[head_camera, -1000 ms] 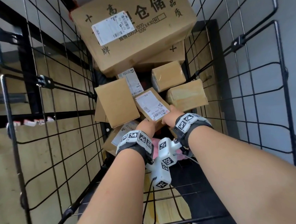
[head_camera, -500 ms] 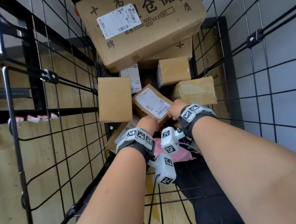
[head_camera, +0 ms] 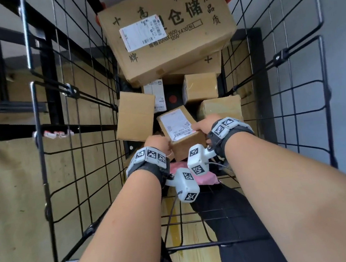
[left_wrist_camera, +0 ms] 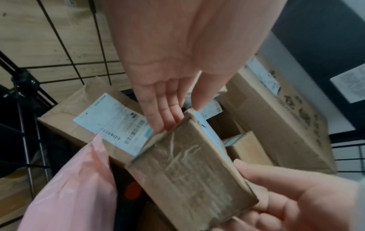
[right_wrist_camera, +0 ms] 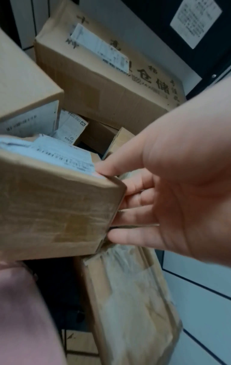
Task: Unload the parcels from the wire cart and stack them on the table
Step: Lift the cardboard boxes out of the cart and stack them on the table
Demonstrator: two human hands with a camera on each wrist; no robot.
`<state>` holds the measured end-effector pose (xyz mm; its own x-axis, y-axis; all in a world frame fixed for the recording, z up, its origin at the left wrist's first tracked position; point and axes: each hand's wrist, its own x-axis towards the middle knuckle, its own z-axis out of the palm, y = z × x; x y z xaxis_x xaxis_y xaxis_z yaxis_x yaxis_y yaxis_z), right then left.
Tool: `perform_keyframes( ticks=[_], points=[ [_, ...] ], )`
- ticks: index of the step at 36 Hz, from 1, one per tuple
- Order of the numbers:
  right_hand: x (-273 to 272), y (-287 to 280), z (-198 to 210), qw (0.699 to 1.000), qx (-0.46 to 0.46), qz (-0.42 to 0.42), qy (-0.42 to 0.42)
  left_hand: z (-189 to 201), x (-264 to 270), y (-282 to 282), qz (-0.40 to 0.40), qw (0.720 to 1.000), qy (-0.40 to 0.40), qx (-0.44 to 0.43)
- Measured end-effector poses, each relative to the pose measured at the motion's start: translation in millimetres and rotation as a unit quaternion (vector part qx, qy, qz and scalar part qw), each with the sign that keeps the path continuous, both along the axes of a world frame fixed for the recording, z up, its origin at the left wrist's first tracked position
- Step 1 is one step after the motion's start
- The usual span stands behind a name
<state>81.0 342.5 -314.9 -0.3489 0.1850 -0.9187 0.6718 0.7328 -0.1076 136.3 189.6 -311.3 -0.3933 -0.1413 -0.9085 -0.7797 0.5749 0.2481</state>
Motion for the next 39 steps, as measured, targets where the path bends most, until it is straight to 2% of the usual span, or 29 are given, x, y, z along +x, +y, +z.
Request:
perform_keyframes(
  ticks=[1, 3, 5, 6, 9, 13, 18, 20, 23, 27, 32, 36, 39],
  points=[
    [1, 2, 10, 1.0, -0.007, -0.017, -0.003, 4, -2, 0, 0.044, 0.999, 0.01, 0.021],
    [4, 2, 21, 0.999, -0.014, -0.033, -0.005, 17, -3, 4, 0.191, 0.979, -0.001, 0.069],
    [7, 2, 38, 0.998, -0.012, -0.054, -0.004, 32, -6, 4, 0.255, 0.964, 0.012, 0.079],
    [8, 3, 46, 0.998, -0.019, -0.067, -0.004, 42, -7, 5, 0.259, 0.962, 0.016, 0.086],
    [14, 7, 72, 0.994, -0.062, -0.094, 0.016, 69, -11, 6, 0.26, 0.96, 0.055, 0.087],
    [15, 16, 94, 0.988, -0.09, -0.112, 0.05, 105, -13, 5, 0.207, 0.974, 0.077, 0.038],
    [11, 10, 163, 0.989, -0.099, -0.016, 0.11, 155, -9, -5, 0.185, 0.975, 0.115, 0.044],
    [11, 7, 188, 0.986, -0.103, 0.006, 0.134, 166, -15, -13, 0.192, 0.97, 0.125, 0.078],
    [12, 4, 210, 0.978, -0.121, -0.02, 0.168, 196, -24, -19, 0.229, 0.953, 0.143, 0.134],
    [19, -12, 243, 0.96, -0.163, -0.105, 0.202, 240, -22, -33, 0.229, 0.941, 0.182, 0.168],
    [25, -33, 279, 0.952, -0.166, -0.1, 0.239, 281, -17, -64, 0.194, 0.932, 0.243, 0.185],
    [32, -56, 305, 0.946, -0.165, -0.1, 0.26, 301, -22, -96, 0.191, 0.93, 0.262, 0.173],
    [35, -78, 319, 0.935, -0.172, -0.117, 0.288, 311, -23, -122, 0.145, 0.936, 0.305, 0.105]
  ],
)
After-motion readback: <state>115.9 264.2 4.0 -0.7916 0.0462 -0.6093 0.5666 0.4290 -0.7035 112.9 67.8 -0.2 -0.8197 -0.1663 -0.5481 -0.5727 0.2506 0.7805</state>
